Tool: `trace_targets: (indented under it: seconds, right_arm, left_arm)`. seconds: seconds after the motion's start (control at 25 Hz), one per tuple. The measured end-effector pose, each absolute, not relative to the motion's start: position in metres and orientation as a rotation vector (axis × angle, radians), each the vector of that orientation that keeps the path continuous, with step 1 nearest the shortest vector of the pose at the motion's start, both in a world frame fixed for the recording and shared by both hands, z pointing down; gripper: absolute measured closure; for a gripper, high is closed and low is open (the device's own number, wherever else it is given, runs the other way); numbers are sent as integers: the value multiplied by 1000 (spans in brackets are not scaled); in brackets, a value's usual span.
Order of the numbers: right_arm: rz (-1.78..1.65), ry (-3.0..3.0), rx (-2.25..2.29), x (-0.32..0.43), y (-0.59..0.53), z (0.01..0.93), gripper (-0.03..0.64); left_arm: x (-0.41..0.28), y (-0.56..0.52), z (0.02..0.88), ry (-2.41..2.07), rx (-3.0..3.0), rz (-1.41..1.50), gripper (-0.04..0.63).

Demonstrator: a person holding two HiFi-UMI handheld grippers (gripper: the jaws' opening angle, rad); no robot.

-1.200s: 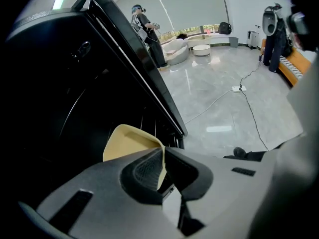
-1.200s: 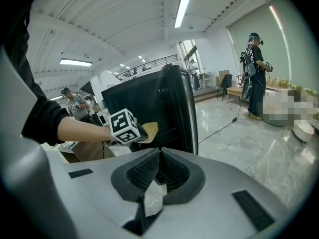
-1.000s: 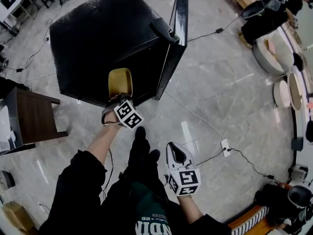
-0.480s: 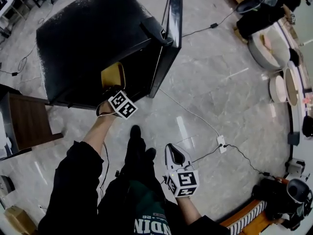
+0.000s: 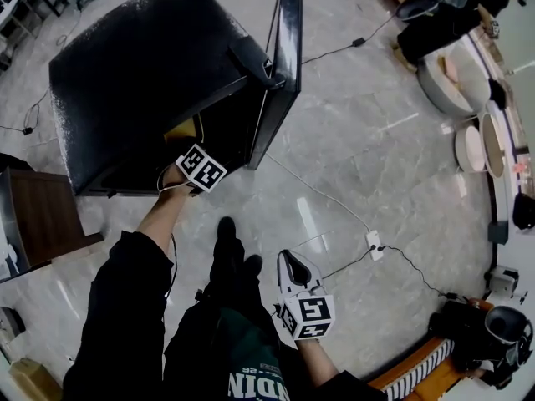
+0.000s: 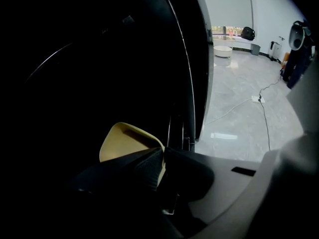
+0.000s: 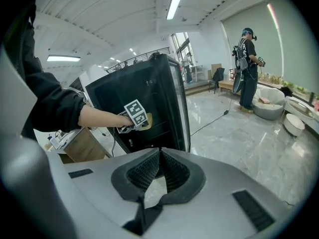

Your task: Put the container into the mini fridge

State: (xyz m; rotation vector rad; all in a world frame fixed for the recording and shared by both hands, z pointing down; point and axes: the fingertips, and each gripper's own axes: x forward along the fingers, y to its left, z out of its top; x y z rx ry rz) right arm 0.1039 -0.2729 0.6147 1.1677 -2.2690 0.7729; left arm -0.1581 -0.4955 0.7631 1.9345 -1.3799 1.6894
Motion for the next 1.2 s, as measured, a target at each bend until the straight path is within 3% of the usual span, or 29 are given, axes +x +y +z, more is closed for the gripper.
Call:
trace_targets:
  seconds: [0.6, 1.2]
  right_arm:
    - [747, -2310, 1161, 100, -268, 603, 581]
    - [665, -2436, 1133, 85, -252, 563, 581]
  left_arm:
    - [-158, -484, 730, -1511, 1996, 1668, 571]
    - [-106, -389, 657, -1477, 2185, 1526, 583]
